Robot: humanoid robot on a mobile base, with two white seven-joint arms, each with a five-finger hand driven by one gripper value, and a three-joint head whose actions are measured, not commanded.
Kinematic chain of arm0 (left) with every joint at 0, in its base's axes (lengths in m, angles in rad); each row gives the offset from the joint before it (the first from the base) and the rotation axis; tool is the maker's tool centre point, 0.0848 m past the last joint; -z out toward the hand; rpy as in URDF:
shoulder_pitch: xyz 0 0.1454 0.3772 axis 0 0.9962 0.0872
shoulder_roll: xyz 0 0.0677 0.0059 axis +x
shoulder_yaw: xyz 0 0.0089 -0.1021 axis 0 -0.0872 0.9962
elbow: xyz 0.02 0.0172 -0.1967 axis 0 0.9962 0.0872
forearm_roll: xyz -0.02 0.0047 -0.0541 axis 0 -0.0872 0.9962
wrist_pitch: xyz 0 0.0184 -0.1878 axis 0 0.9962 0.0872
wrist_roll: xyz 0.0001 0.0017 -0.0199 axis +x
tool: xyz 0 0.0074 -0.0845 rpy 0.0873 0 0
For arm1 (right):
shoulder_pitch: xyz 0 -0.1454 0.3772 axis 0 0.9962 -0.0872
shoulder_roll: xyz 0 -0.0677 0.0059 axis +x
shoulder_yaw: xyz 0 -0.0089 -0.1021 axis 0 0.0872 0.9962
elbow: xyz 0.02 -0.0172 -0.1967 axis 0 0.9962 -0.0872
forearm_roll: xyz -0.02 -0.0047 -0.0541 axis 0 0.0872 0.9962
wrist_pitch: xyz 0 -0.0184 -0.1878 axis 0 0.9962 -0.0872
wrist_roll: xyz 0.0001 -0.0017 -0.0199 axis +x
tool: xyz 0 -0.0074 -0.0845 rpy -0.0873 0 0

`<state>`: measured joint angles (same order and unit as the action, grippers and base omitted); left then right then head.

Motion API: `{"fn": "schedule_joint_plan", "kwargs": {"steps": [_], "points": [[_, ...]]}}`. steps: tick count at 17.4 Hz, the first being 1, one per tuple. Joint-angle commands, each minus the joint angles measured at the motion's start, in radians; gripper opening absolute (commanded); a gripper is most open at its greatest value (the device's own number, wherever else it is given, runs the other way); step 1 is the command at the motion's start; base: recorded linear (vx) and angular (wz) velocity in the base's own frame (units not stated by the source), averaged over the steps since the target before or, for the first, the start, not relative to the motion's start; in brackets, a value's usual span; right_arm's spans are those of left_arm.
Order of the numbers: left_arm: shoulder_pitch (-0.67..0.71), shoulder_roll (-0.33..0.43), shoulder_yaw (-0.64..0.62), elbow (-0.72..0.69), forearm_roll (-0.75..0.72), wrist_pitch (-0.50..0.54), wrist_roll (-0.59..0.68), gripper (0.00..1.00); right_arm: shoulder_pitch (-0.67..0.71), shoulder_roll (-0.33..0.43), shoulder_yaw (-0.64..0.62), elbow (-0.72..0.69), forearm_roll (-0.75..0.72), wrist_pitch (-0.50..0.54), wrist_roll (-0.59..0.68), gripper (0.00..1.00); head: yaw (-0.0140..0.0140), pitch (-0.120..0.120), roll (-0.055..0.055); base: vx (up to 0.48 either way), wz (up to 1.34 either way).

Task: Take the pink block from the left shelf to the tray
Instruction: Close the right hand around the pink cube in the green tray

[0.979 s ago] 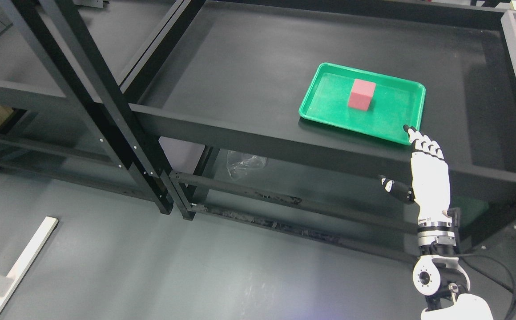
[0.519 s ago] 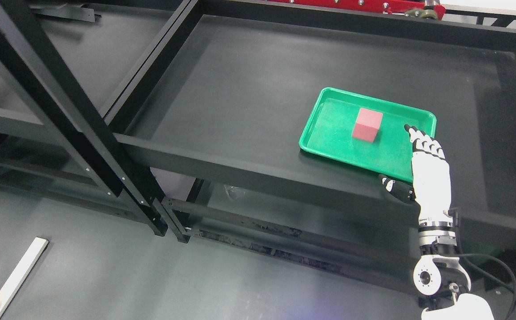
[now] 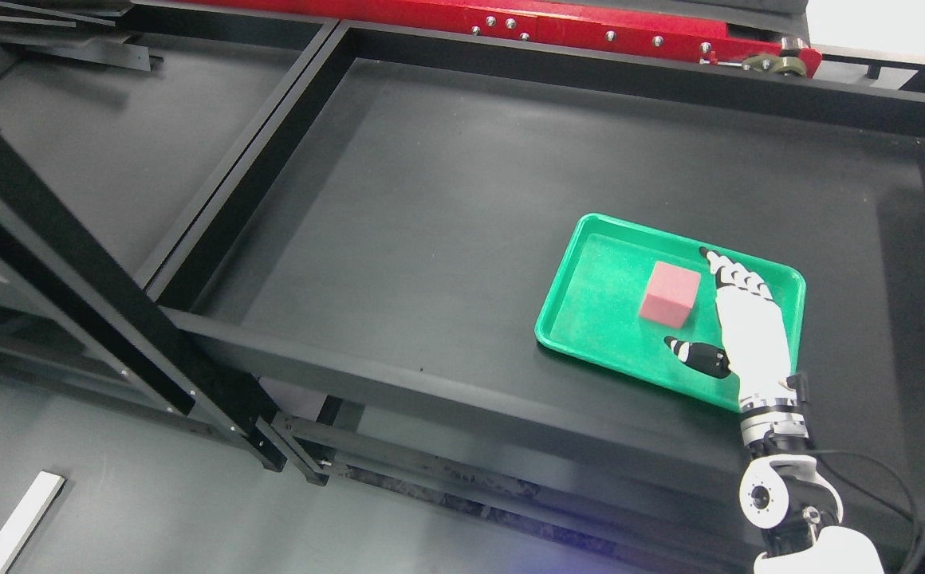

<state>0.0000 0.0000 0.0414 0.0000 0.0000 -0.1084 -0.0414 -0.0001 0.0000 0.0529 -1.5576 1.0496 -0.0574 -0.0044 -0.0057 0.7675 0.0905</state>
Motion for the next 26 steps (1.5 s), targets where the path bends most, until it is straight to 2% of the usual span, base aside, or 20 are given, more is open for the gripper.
{"fn": "schedule_joint_plan", "kwargs": {"steps": [1,5,10,15,17,18,20,23,26], "points": [[-0.023,0.017,0.0,-0.017,-0.002,-0.001,0.0,1.0,-0.031,-0.017,0.024,0.039,0.007,0.021,0.11,1.0,0.0,0.0,0.0,0.198,0.0],[-0.023,0.017,0.0,-0.017,-0.002,-0.001,0.0,1.0,-0.018,-0.024,0.051,0.04,0.033,0.028,0.181,1.0,0.0,0.0,0.0,0.176,0.01],[-0.023,0.017,0.0,-0.017,-0.002,-0.001,0.0,1.0,-0.015,-0.026,0.047,0.048,0.033,0.034,0.182,1.0,0.0,0.0,0.0,0.099,0.01],[-0.023,0.017,0.0,-0.017,-0.002,-0.001,0.0,1.0,0.011,-0.064,0.045,0.054,0.033,0.064,0.196,0.99,0.0,0.0,0.0,0.041,0.0],[-0.023,0.017,0.0,-0.017,-0.002,-0.001,0.0,1.0,0.017,-0.078,0.039,0.056,0.033,0.074,0.195,0.96,0.0,0.0,0.0,0.008,0.0],[-0.023,0.017,0.0,-0.017,-0.002,-0.001,0.0,1.0,0.018,-0.078,0.038,0.056,0.033,0.077,0.193,0.92,0.0,0.0,0.0,0.0,0.0],[-0.023,0.017,0.0,-0.017,-0.002,-0.001,0.0,1.0,0.019,-0.077,0.035,0.056,0.033,0.079,0.192,0.77,0.0,0.0,0.0,0.0,0.0],[-0.023,0.017,0.0,-0.017,-0.002,-0.001,0.0,1.0,0.014,-0.075,0.031,0.056,0.032,0.074,0.192,0.4,0.0,0.0,0.0,0.0,0.0],[-0.023,0.017,0.0,-0.017,-0.002,-0.001,0.0,1.0,0.008,-0.075,0.033,0.059,0.033,0.07,0.192,0.15,0.0,0.0,0.0,0.0,0.0]]}}
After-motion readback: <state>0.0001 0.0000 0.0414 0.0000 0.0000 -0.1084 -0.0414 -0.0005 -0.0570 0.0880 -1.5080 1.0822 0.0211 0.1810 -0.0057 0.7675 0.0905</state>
